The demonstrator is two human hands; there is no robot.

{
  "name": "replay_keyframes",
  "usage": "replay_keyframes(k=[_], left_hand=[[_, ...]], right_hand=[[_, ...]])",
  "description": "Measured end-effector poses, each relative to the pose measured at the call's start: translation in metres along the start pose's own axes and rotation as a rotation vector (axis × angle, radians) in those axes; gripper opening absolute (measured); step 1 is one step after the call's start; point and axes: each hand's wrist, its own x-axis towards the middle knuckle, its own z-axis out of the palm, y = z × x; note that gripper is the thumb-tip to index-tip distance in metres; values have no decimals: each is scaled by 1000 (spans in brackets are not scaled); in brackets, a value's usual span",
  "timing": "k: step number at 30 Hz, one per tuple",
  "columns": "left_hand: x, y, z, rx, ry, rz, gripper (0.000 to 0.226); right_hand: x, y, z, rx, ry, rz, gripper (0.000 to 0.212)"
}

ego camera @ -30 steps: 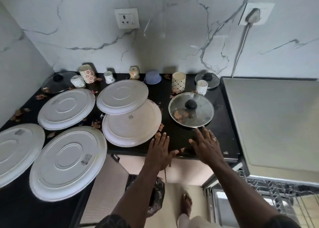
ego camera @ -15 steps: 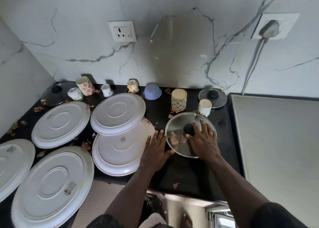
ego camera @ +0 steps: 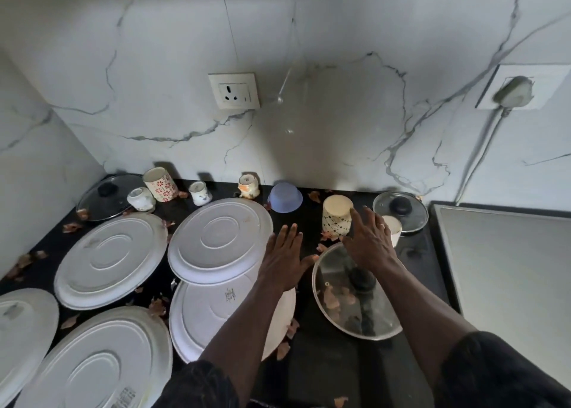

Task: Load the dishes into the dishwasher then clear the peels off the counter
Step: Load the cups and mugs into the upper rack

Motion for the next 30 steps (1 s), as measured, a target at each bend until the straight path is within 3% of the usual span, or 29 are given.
replay_keyframes(k=[16,26,30], left_hand=[[94,-140,-38,-13,113,-84,75],[132,-275,-92,82,285,-293,61],[135,-337,-122,111,301,-514,62]], right_hand=[[67,-32,11,-4,-24,-1,82],[74,-30,18,-19,-39,19,85],[76,-32,23,-27,-25,35,89]])
